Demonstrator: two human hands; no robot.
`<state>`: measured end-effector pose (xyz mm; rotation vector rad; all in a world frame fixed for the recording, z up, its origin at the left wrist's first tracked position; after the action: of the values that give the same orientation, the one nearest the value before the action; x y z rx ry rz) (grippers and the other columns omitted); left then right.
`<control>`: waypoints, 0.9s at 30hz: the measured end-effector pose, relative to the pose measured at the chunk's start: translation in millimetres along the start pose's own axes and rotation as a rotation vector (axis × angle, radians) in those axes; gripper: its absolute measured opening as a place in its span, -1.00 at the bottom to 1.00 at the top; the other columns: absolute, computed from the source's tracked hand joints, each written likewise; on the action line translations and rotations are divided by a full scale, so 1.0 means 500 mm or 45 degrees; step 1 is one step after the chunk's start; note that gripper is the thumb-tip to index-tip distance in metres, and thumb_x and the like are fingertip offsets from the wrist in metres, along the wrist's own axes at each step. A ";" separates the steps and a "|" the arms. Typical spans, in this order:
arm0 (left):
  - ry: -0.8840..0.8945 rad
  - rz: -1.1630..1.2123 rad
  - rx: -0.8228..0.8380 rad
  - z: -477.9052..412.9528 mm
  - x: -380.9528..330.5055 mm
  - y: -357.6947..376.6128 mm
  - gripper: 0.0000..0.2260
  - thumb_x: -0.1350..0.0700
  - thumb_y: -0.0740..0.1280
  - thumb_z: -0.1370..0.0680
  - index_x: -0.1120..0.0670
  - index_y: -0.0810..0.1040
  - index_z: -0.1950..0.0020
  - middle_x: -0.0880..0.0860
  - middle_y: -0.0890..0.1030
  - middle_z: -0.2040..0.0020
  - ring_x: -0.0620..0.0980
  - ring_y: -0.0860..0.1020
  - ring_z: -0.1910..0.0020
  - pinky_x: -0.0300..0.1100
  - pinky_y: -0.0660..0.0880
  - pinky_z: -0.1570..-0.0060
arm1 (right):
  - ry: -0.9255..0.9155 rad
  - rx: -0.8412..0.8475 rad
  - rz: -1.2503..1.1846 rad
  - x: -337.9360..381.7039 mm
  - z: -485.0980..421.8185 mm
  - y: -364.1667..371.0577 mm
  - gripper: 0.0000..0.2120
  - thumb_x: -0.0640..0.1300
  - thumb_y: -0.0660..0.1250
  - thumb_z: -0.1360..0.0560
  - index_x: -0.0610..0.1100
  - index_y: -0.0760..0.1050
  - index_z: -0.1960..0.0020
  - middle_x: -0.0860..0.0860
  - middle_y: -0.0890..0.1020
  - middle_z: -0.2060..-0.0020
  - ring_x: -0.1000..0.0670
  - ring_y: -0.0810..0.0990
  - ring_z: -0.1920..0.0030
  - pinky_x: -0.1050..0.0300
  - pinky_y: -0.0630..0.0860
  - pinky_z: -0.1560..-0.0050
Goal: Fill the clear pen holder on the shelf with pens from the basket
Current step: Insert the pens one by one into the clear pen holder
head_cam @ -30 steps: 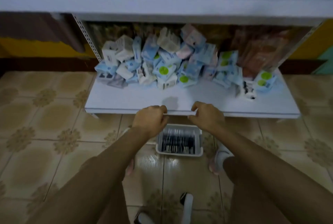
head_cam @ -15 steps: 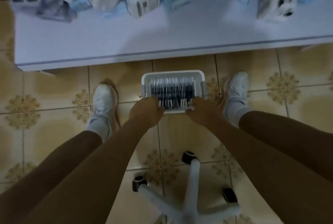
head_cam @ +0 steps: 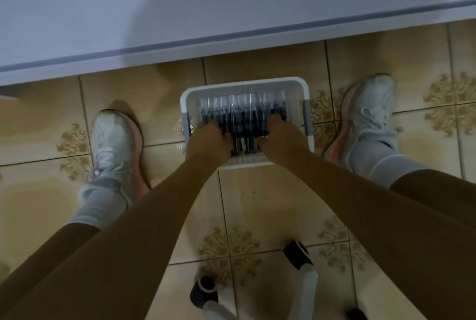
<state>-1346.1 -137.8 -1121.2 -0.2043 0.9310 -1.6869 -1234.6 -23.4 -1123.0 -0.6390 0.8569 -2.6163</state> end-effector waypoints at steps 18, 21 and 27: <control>-0.163 0.440 -0.028 -0.074 0.002 0.100 -0.56 -0.21 0.30 -0.50 0.11 0.38 0.37 0.01 0.41 0.49 -0.05 0.39 0.52 -0.23 0.26 0.49 | 0.015 0.060 -0.064 0.033 -0.052 0.053 -0.71 -0.13 0.22 -0.57 -0.19 0.29 -0.24 -0.14 0.56 0.00 -0.13 0.58 0.04 0.00 0.54 0.12; -0.224 0.506 -0.107 -0.068 0.016 0.105 -0.50 -0.28 0.27 -0.48 0.20 0.49 0.16 0.14 0.55 0.27 0.11 0.54 0.31 -0.15 0.40 0.36 | 0.007 0.080 -0.218 0.027 -0.054 0.056 -0.79 -0.10 0.24 -0.56 -0.17 0.33 -0.13 -0.13 0.56 0.05 -0.12 0.57 0.06 -0.06 0.56 0.04; -0.361 0.611 -0.136 -0.063 0.021 0.114 -0.40 -0.28 0.35 -0.43 0.21 0.44 -0.17 0.20 0.56 -0.12 0.19 0.55 -0.05 -0.06 0.47 0.11 | 0.093 0.232 -0.562 0.020 -0.062 0.077 -0.74 -0.34 0.17 -0.53 -0.19 0.36 -0.20 -0.04 0.45 0.15 -0.04 0.48 0.10 0.15 0.43 0.23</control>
<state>-1325.5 -134.4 -1183.7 -0.2607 0.7811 -1.1342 -1252.5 -42.6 -1166.1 -0.7573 0.5323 -3.0814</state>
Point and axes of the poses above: each hand's wrist, its own z-axis away from the middle knuckle, its own y-axis out of the palm, x = y × z, the point moved 9 cm from there along -z, towards the middle knuckle
